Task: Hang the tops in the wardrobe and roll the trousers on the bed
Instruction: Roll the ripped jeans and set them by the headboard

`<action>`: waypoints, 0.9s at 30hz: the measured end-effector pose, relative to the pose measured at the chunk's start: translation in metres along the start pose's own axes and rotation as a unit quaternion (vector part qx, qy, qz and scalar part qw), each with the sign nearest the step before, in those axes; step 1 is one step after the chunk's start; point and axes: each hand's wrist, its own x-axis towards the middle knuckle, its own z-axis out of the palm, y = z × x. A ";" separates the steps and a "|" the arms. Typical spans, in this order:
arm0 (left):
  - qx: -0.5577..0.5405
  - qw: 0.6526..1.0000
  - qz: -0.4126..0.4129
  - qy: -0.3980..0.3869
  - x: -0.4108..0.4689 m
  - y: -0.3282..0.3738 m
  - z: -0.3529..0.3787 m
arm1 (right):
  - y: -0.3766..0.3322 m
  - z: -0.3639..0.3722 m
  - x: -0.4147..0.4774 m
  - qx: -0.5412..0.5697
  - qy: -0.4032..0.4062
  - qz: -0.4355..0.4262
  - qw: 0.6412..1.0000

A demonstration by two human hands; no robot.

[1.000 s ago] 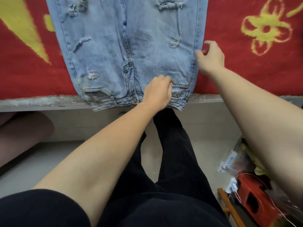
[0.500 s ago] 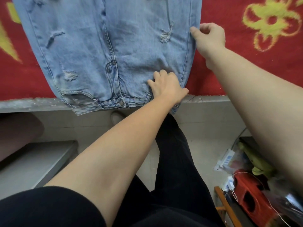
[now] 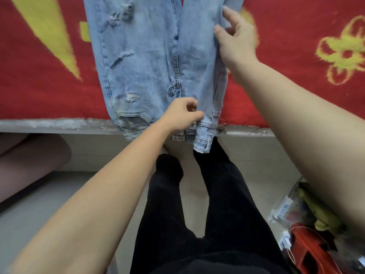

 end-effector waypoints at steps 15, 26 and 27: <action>-0.160 0.943 -0.136 0.260 -0.036 -0.147 -0.162 | -0.077 0.251 -0.018 -0.200 -0.222 -0.092 0.950; -0.064 0.949 -0.153 0.269 -0.023 -0.151 -0.161 | -0.066 0.250 -0.002 -0.134 -0.272 0.039 0.952; -0.027 0.952 -0.157 0.261 -0.025 -0.145 -0.162 | -0.072 0.244 -0.002 -0.154 -0.270 0.035 0.950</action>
